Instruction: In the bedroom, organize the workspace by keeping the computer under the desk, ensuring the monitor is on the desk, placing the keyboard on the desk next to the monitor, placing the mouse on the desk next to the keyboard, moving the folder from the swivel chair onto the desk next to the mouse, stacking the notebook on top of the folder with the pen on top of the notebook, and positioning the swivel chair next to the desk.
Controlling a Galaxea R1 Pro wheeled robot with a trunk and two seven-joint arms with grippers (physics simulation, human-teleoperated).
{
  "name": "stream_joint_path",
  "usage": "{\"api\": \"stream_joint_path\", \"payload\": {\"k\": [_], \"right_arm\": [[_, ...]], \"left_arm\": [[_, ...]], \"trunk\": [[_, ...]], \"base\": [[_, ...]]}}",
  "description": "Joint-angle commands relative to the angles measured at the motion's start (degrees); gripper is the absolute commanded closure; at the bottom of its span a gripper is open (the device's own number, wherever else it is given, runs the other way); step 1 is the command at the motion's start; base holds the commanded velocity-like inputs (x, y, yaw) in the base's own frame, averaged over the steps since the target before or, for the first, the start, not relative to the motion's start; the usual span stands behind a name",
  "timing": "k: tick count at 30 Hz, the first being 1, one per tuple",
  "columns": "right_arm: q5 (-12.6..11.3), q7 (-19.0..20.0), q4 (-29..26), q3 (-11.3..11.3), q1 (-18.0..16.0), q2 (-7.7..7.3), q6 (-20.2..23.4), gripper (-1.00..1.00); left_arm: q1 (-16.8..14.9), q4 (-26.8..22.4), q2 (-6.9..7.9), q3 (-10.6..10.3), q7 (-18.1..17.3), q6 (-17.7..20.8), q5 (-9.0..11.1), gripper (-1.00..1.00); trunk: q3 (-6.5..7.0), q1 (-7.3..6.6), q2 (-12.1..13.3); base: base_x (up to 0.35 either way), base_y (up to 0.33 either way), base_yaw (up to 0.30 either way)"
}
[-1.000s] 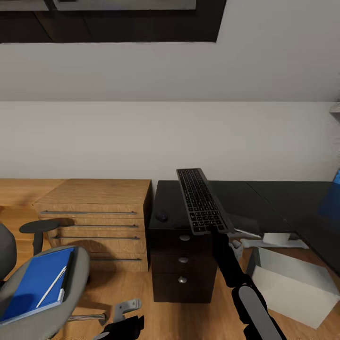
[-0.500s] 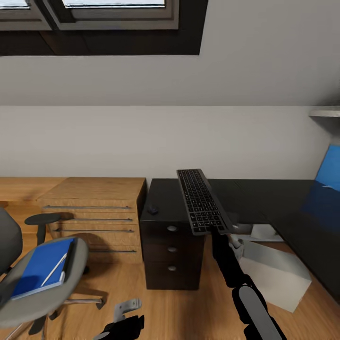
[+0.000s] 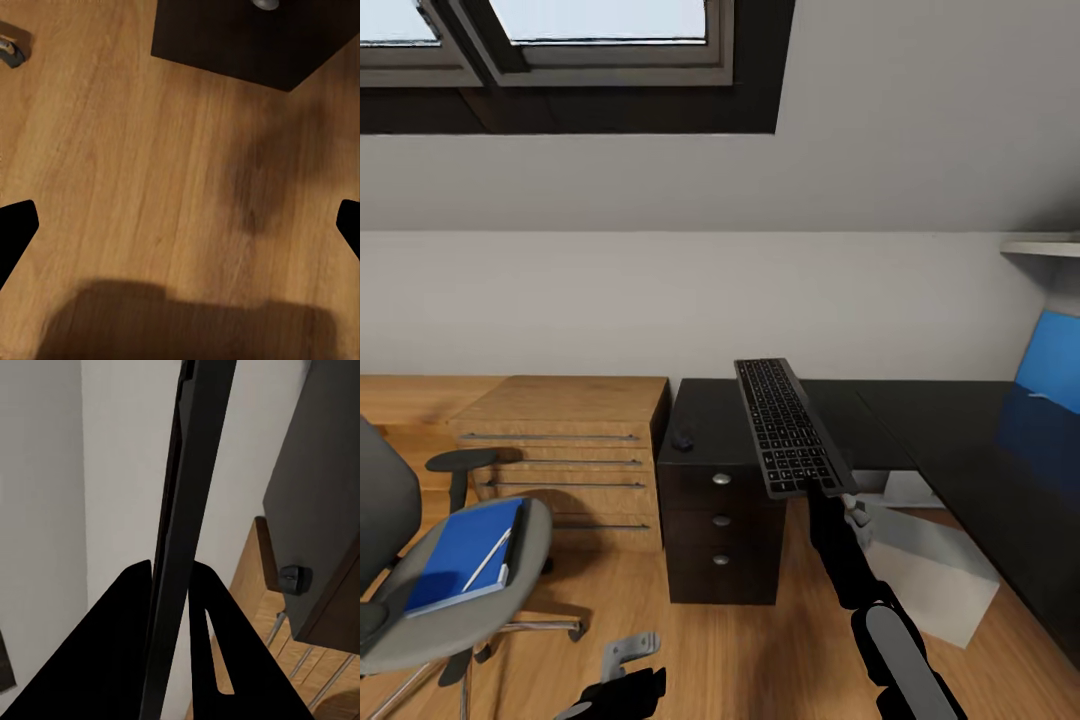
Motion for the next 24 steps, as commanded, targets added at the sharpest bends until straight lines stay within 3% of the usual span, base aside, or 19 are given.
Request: {"api": "stream_joint_path", "payload": {"k": [1,9,17,24], "right_arm": [[-0.7,0.4,0.0,0.1,0.0,-0.01,-0.3,1.0],[-0.7,0.3,0.0,0.1,0.0,-0.01,-0.3,1.0],[-0.7,0.2,0.0,0.1,0.0,-0.01,-0.3,1.0],[-0.8,0.1,-0.1,0.1,0.0,-0.01,-0.2,1.0]], "left_arm": [[0.0,-0.1,0.01,-0.1,0.6,0.1,0.5,-1.0],[0.0,-0.1,0.0,-0.2,0.7,0.0,0.4,-1.0],[0.0,0.0,0.01,-0.3,0.7,0.0,0.4,-1.0],[0.0,0.1,0.01,-0.2,0.7,0.0,0.4,-1.0]], "trunk": [[0.14,-0.23,0.4],[1.57,-1.98,3.6],[3.01,-3.74,6.8],[4.27,-5.28,9.6]], "base": [[-0.002,0.0,0.0],[-0.004,0.0,0.0],[-0.264,-0.204,0.0],[-0.066,-0.045,0.0]]}}
